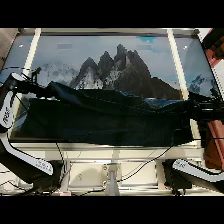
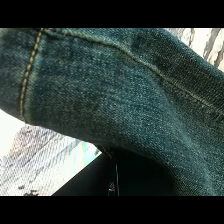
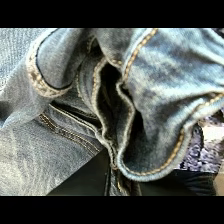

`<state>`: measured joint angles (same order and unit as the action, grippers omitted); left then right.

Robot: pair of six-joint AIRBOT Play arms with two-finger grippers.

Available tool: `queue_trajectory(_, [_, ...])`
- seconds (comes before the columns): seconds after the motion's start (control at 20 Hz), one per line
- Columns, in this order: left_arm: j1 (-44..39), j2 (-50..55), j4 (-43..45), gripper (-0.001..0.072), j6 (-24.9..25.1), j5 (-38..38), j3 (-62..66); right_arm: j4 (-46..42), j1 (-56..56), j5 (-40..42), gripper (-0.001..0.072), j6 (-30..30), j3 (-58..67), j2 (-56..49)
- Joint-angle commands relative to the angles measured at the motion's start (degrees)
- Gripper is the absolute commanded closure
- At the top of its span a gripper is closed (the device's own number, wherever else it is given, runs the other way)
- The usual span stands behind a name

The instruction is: Fold the clothes and pants, and hang the long-sleeved shirts on hangers.

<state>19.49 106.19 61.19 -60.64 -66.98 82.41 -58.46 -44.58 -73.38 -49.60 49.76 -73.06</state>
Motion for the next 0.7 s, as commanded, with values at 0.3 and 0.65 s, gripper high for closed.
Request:
queue_trajectory(0.3, [0.1, -1.4, 0.3, 0.0686, -3.3, 1.6, 17.9, 1.2, 0.0, 1.0, 0.0659, -1.0, 0.1, 0.1])
queue_trajectory(0.65, [0.2, -1.4, 16.5, 0.0686, -9.1, -5.4, 20.6, 1.7, 0.0, 1.0, 0.0658, -2.3, 0.1, 0.1])
